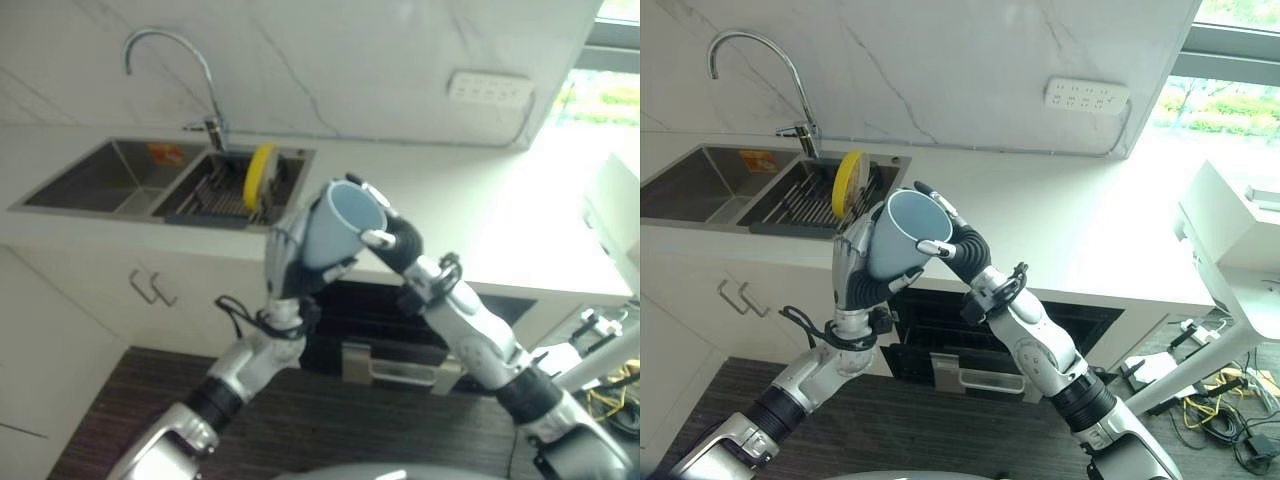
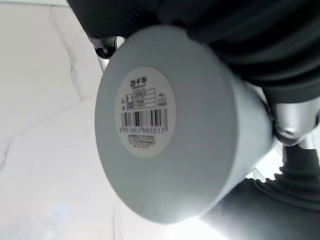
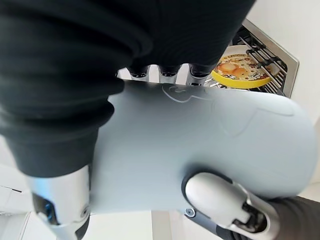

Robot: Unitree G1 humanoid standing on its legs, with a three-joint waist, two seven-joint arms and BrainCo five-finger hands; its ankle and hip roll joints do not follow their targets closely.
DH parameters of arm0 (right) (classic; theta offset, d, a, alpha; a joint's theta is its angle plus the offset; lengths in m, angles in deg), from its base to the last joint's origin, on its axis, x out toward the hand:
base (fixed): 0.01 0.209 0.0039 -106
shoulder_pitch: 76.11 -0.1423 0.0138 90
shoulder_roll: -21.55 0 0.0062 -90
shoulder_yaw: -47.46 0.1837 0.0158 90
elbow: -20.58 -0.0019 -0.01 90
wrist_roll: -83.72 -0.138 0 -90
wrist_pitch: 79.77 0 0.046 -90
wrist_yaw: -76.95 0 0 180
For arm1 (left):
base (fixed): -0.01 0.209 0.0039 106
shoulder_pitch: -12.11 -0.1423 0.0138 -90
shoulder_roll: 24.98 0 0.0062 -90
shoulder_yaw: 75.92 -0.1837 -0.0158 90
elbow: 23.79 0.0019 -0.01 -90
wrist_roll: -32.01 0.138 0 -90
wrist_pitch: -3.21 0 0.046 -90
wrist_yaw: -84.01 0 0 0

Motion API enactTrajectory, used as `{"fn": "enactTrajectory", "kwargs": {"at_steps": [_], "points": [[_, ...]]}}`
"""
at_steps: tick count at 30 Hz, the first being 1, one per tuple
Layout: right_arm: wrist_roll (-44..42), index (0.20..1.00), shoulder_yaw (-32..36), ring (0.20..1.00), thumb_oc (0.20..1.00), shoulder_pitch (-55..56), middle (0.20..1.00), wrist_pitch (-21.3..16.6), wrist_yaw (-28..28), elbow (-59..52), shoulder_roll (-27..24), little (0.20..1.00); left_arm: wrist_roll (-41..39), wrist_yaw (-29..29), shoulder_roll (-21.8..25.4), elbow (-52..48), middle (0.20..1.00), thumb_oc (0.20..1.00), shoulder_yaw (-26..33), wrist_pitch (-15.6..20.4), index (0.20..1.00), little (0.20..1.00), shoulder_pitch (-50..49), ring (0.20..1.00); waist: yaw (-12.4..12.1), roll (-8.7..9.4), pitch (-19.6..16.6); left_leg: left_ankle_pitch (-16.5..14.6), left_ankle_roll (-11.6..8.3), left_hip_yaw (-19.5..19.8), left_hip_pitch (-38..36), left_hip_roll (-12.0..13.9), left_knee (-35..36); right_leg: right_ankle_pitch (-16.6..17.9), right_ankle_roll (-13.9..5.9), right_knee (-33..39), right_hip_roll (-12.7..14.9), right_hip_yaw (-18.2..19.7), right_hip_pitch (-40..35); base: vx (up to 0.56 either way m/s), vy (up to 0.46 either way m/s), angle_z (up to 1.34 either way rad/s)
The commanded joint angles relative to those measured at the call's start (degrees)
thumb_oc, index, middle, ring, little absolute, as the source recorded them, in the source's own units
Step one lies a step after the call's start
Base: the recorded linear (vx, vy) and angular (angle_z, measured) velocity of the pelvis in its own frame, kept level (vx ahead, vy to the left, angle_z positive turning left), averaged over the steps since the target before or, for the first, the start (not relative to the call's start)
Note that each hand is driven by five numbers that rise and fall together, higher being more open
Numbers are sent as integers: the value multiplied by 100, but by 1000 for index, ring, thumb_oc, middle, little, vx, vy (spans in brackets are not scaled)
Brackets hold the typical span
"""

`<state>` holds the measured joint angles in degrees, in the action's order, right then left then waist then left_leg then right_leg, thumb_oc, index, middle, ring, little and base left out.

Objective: Place the dishes in the dishwasher.

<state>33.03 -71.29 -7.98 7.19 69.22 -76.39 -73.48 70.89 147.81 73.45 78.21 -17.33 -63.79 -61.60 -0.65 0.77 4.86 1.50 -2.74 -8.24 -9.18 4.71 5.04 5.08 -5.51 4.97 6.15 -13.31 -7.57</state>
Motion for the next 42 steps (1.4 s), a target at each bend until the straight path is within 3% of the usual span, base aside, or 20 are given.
{"fn": "enactTrajectory", "kwargs": {"at_steps": [1, 3, 7, 15, 23, 34, 35, 36, 37, 42], "points": [[63, 1000, -225, 1000, 1000, -723, 1000, -220, -370, -139, 336, 1000, -182, -386, -107, 36, 200, 200, -245, 403, 200, 200, 619, 200, -156, 202, 157, -716, 131, 248, 60, -109, -437, -988, -120, -747, 101, 150, -92, 0, 0, 0], [59, 1000, -223, 1000, 1000, -761, 1000, -225, -370, -125, 333, 1000, -332, -584, -157, -9, 200, 200, -245, 529, 200, 200, 587, 200, -176, 209, 171, -718, 135, 265, 71, -111, -449, -995, -111, -755, 99, 135, -93, 0, 0, 0], [42, 1000, -227, 1000, 1000, -801, 1000, -244, -412, -105, 341, 1000, -524, -885, -164, -139, 200, 200, -290, 445, 200, 200, 595, 200, -191, 215, 184, -714, 133, 278, 80, -109, -453, -997, -103, -750, 97, 113, -99, 0, 0, 0], [-170, 1000, -273, 1000, 1000, -739, 1000, -146, -541, -97, 411, 1000, -620, -1028, -165, -102, 200, 200, -363, 490, 200, 200, 567, 200, -204, 207, 185, -712, 141, 284, 88, -116, -457, -1007, -98, -756, 108, 74, -99, 0, 0, 0], [385, 1000, -336, 1000, 1000, -765, 1000, -280, -503, 37, 392, 1000, -608, -1117, -164, -173, 200, 200, -425, 475, 200, 200, 605, 200, -212, 191, 199, -706, 149, 297, 101, -125, -464, -1011, -94, -773, 117, 53, -92, 4, 2, 4], [1112, 1000, -347, 1000, 1000, -846, 1000, -306, -45, 17, 232, 1000, -366, -1136, -92, -349, 200, 200, -563, 130, 200, 200, 684, 200, -176, 190, 240, -739, 168, 319, 114, -147, -495, -1033, -83, -804, 95, 120, -66, 2, 0, 1], [1155, 573, -362, 573, 573, -856, 573, -322, 11, 2, 217, 573, -372, -1176, -78, -386, 200, 200, -606, 66, 200, 200, 714, 200, -168, 189, 244, -743, 168, 309, 113, -150, -491, -1034, -87, -802, 92, 127, -62, 0, 0, 0], [1169, 479, -372, 479, 479, -870, 479, -345, 38, 7, 215, 479, -385, -1192, -67, -390, 200, 200, -628, 53, 200, 200, 725, 200, -166, 188, 249, -744, 167, 302, 111, -145, -494, -1035, -88, -804, 93, 125, -62, 0, 0, 0], [1190, 209, -378, 209, 209, -878, 209, -392, 76, 13, 213, 209, -384, -1200, -63, -382, 200, 200, -647, 41, 200, 200, 732, 200, -162, 187, 253, -745, 166, 299, 110, -142, -498, -1035, -88, -809, 93, 125, -59, 0, 0, 0], [1201, 200, -382, 200, 200, -891, 200, -440, 165, -23, 223, 200, -344, -1214, -59, -389, 200, 200, -723, -39, 200, 200, 733, 200, -141, 175, 273, -758, 166, 281, 100, -138, -514, -1050, -87, -828, 90, 138, -56, 0, 0, 0]]}}
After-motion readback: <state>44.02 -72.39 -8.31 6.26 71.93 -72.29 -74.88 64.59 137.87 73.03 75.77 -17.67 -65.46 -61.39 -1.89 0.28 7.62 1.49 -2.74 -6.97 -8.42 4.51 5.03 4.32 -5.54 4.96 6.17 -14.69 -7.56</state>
